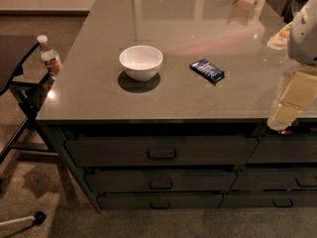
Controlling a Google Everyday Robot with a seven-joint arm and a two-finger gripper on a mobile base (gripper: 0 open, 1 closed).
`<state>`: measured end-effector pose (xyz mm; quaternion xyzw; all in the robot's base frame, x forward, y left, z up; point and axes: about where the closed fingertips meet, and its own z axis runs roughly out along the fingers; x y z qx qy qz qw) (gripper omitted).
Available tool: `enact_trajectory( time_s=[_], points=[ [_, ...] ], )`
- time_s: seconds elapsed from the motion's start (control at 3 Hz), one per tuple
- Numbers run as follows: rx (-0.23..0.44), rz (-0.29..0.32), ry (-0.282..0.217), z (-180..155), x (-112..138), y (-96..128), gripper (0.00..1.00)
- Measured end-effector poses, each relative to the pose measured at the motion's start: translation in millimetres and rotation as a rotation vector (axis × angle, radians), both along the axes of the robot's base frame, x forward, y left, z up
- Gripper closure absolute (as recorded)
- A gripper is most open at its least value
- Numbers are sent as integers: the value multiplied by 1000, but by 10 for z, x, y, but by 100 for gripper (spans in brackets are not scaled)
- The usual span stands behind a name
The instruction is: Open middle drawer
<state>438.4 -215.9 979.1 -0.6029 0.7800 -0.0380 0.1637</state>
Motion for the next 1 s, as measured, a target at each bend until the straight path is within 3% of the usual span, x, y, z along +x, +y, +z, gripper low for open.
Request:
enact_trajectory(
  time_s=[0.33, 0.67, 1.0],
  points=[
    [-3, 10, 2, -37, 1, 8, 0],
    [-4, 52, 49, -353, -76, 54, 0],
    [25, 145, 110, -908, -287, 78, 0]
  ],
)
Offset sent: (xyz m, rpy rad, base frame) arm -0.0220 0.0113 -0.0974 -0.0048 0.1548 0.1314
